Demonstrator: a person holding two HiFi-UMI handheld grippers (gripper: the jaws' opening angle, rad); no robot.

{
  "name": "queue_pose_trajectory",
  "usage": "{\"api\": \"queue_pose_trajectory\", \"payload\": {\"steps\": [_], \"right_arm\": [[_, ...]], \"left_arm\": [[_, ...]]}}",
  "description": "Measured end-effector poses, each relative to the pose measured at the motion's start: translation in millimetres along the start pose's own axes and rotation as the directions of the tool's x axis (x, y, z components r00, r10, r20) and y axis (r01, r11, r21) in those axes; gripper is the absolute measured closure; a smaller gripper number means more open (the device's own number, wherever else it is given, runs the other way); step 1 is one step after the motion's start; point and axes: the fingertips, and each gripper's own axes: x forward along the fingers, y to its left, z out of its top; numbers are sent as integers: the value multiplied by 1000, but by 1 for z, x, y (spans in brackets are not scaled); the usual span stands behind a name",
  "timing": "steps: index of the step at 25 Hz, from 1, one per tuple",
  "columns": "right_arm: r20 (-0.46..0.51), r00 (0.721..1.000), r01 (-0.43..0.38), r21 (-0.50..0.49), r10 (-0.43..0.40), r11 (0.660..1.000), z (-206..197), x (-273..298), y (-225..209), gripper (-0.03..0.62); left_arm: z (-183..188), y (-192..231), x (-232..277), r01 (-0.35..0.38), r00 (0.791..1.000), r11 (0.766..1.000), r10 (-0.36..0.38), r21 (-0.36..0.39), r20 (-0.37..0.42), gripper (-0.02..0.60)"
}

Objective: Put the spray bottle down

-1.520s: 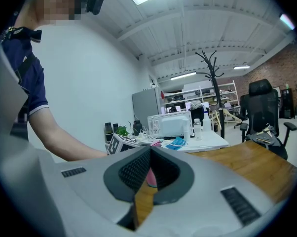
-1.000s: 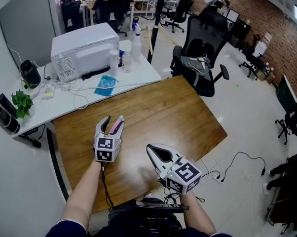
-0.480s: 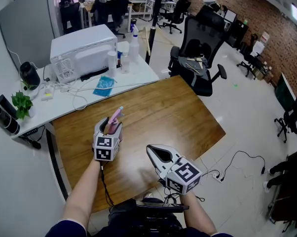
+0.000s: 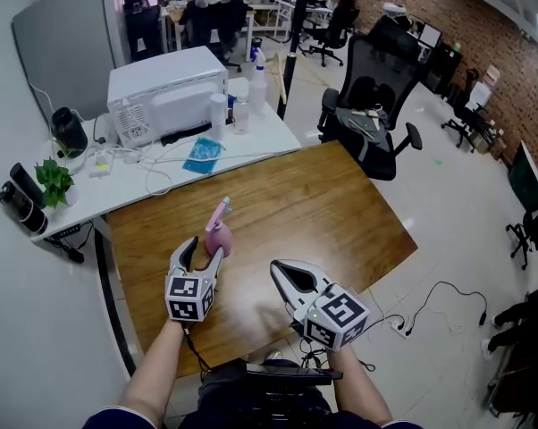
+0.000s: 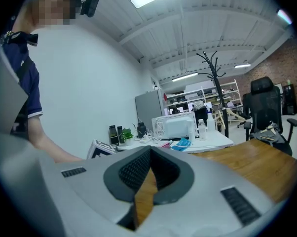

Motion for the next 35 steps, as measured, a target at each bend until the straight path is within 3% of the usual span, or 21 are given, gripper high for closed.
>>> {"api": "queue_pose_trajectory", "payload": {"steps": [3,7,8,17,35], "right_arm": [[12,1000,-13,7,13,1000,1,4,3,594],[29,999,-29,9,29,1000,3,9,7,594],[32,999,-34,7,34,999,4,10,9,594],[55,997,-48,6,47,999,5,10,17,594],[52,998,-45,-9,45,999,4,1,24,594]], "left_arm": [[13,-13,-31,45,998,998,-43,-41,47,336],[36,-20,-66,47,995,998,-43,-43,92,555],[41,-22,-73,54,994,998,-50,-43,98,574],[68,-42,-95,107,991,994,-109,27,78,574],[68,-53,-98,105,993,994,-106,23,53,574]]}}
